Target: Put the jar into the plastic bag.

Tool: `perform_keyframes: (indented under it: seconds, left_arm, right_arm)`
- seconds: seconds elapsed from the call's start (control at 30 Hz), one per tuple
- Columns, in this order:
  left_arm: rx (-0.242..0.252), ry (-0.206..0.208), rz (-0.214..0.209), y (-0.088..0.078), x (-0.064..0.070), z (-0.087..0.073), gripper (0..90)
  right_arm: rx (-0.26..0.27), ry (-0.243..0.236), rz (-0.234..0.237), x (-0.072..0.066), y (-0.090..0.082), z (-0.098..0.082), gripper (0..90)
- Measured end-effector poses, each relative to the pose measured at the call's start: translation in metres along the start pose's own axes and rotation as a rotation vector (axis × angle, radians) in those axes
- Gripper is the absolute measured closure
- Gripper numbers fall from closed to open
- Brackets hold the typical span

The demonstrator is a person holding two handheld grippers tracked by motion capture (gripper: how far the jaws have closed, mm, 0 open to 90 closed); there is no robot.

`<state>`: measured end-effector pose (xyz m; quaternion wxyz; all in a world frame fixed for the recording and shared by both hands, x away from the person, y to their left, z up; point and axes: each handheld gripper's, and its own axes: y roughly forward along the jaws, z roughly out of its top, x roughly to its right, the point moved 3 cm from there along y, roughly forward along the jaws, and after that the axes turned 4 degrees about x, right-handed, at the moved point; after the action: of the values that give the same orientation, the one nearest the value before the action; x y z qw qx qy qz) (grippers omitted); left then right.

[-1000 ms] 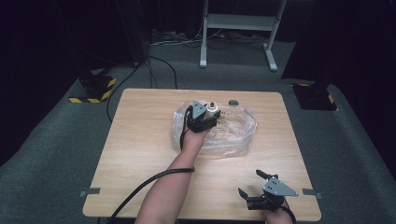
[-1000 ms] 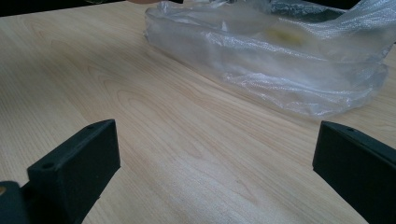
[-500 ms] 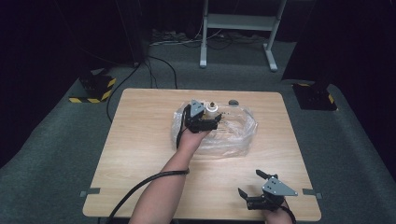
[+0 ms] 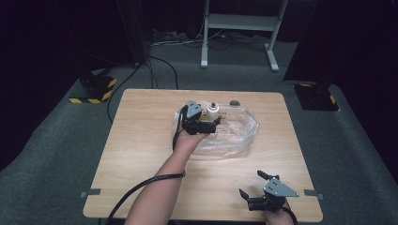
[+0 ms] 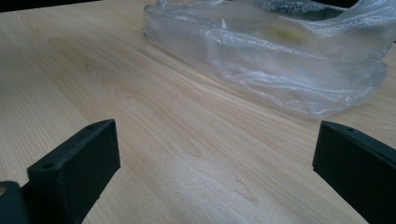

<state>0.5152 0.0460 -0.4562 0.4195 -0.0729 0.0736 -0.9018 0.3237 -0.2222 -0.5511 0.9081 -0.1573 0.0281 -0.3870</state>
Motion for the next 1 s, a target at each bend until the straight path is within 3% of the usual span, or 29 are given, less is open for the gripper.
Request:
perform_keyframes:
  seconds: [0.6, 1.0]
  left_arm:
    - [-0.016, -0.011, -0.020, -0.027, 0.000, -0.003, 0.9]
    - [-0.029, 0.028, -0.034, -0.052, 0.002, -0.002, 1.2]
  right_arm:
    - [0.002, 0.000, -0.009, 0.000, 0.000, 0.000, 0.4]
    - [0.001, 0.004, -0.010, 0.000, 0.000, 0.000, 0.4]
